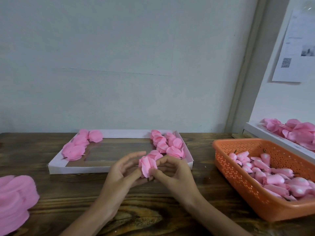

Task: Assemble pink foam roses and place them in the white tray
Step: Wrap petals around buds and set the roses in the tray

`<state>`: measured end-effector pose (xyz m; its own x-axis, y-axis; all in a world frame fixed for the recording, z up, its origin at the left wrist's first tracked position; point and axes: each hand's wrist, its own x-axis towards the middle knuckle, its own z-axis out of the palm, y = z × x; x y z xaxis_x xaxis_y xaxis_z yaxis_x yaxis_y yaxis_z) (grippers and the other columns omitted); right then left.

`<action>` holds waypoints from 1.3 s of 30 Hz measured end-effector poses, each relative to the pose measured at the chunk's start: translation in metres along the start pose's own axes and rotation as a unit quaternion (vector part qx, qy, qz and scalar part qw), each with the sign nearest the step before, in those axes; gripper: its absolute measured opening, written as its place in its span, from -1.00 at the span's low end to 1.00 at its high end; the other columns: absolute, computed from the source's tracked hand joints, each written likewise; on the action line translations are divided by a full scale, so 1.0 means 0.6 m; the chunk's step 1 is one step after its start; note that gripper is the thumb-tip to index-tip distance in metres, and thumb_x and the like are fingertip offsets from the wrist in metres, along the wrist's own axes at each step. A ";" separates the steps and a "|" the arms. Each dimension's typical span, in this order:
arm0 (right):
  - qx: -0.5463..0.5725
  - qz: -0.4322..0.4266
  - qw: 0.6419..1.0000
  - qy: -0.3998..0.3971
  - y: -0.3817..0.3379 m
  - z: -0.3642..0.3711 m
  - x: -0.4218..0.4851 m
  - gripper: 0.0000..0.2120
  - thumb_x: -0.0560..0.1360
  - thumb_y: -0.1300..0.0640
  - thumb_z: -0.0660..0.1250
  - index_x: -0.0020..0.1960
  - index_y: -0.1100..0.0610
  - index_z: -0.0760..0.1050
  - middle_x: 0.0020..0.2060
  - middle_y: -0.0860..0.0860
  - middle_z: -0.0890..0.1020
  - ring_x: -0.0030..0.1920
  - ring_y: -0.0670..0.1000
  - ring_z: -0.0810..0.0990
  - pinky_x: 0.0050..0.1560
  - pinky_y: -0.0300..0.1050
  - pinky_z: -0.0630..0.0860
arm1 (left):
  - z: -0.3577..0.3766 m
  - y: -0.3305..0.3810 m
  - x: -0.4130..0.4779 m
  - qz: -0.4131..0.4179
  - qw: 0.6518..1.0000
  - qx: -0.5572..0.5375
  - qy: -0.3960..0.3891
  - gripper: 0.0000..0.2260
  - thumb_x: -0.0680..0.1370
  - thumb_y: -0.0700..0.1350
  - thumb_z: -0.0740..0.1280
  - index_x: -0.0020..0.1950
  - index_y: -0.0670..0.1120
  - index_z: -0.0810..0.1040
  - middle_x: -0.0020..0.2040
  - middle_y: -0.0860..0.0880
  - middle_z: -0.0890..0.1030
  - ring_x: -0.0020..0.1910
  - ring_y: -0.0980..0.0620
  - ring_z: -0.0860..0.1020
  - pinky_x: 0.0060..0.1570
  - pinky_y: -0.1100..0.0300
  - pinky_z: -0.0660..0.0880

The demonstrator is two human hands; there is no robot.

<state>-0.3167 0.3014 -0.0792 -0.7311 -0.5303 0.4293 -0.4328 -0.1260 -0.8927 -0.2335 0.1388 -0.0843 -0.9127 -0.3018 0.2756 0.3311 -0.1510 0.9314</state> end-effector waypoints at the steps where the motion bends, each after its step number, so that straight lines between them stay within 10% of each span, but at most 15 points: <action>1: 0.000 0.003 1.000 -0.001 -0.001 0.000 -0.002 -0.97 0.53 0.27 0.50 -0.05 0.20 0.67 -0.20 0.13 0.75 -0.13 0.15 0.76 -0.05 0.00 0.67 | 0.000 -0.003 0.001 0.006 1.000 0.008 0.002 -0.61 0.37 0.05 0.58 0.19 0.06 0.71 0.16 -0.11 0.73 0.13 -0.13 0.72 0.01 0.05 0.68; 14: -0.032 -0.029 0.998 -0.035 0.007 0.008 -0.010 -0.57 0.38 0.00 0.68 0.18 0.04 0.67 0.01 -0.03 0.78 0.03 0.01 0.77 0.11 0.01 0.70 | -0.001 -0.018 0.004 0.016 0.999 0.022 0.047 -0.76 0.55 -0.31 0.45 0.07 0.02 0.74 0.06 -0.10 0.76 0.03 -0.06 0.74 -0.18 0.20 0.64; 25: -0.051 -0.033 0.998 0.025 0.005 0.007 -0.011 -0.84 0.43 0.09 0.64 -0.11 0.09 0.68 -0.18 -0.01 0.78 -0.14 0.00 0.78 -0.04 0.00 0.71 | 0.001 -0.015 -0.004 0.026 0.999 0.047 -0.002 -0.61 0.41 0.08 0.57 0.22 0.08 0.69 0.16 -0.07 0.74 0.18 -0.04 0.70 0.02 0.18 0.65; 39: -0.191 -0.148 0.970 -0.017 0.010 -0.008 -0.001 -0.83 0.56 0.09 0.49 0.15 -0.01 0.70 0.04 -0.08 0.58 0.08 0.03 0.60 0.00 0.01 0.63 | -0.005 -0.008 -0.002 0.031 0.996 0.085 -0.019 -0.60 0.50 -0.16 0.50 0.30 0.14 0.62 0.10 -0.08 0.76 0.12 -0.07 0.73 0.11 0.10 0.66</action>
<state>-0.3214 0.3049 -0.0841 -0.5296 -0.5465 0.6488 -0.7897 0.0385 -0.6123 -0.2335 0.1370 -0.0898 -0.9009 -0.2698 0.3398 0.3448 0.0303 0.9382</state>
